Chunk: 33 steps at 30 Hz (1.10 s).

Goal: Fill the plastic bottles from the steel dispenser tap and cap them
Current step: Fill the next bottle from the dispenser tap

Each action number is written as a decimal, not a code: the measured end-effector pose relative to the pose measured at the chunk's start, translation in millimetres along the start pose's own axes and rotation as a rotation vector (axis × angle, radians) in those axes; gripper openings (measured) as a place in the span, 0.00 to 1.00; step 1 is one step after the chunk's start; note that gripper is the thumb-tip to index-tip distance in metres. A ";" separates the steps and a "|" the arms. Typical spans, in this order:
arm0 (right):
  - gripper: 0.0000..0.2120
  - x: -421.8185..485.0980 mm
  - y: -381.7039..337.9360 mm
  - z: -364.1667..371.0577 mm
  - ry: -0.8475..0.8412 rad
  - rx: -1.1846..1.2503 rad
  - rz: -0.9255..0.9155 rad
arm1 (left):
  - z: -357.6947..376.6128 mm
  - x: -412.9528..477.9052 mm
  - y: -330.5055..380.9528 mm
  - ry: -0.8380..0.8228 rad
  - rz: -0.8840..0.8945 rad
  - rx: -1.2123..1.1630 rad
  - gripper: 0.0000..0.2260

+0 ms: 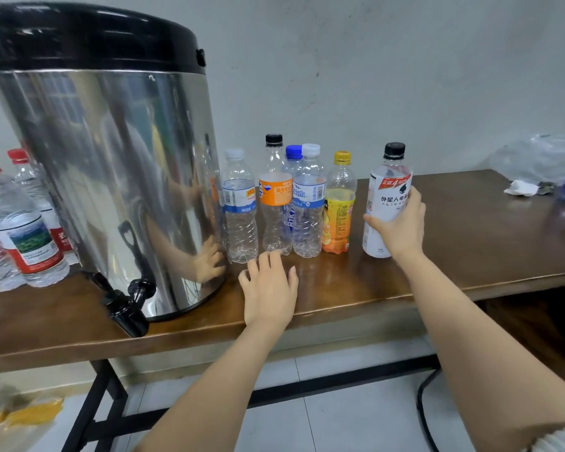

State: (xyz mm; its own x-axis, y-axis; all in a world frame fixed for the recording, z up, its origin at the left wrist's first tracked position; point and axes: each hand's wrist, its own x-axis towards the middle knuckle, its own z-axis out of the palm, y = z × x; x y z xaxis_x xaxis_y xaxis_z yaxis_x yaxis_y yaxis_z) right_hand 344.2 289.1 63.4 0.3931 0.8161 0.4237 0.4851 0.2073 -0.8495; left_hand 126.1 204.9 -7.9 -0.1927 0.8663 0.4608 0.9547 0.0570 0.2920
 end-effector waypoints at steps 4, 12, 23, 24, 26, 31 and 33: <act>0.44 -36.2 -21.7 -15.3 0.027 0.034 -0.055 | -7.7 -3.6 0.2 -0.016 0.050 -0.045 0.17; 0.49 -123.6 -64.4 -26.7 -0.082 0.269 -0.126 | -53.6 -14.6 -4.7 -0.011 0.116 -0.318 0.16; 0.50 -230.5 -110.6 11.9 -0.324 0.359 -0.197 | -205.9 -16.6 -9.8 -0.151 0.271 -1.144 0.13; 0.50 -236.2 -114.4 14.3 -0.339 0.359 -0.211 | -210.1 -18.8 -14.5 -0.196 0.278 -1.136 0.14; 0.48 -245.6 -121.3 16.9 -0.359 0.367 -0.237 | -215.8 -23.9 -24.6 -0.219 0.263 -1.146 0.15; 0.38 -263.4 -134.3 22.3 -0.394 0.410 -0.233 | -223.6 -36.8 -53.9 -0.225 0.228 -1.196 0.13; 0.37 -268.3 -135.6 24.2 -0.438 0.413 -0.236 | -229.6 -40.8 -64.8 -0.252 0.226 -1.214 0.14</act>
State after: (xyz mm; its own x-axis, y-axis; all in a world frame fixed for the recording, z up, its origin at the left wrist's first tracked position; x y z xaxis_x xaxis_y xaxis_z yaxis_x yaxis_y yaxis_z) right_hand 154.0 55.1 57.3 -0.0855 0.8496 0.5205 0.1449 0.5275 -0.8371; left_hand 20.1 51.9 146.8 0.1234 0.8753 0.4677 0.1121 -0.4805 0.8698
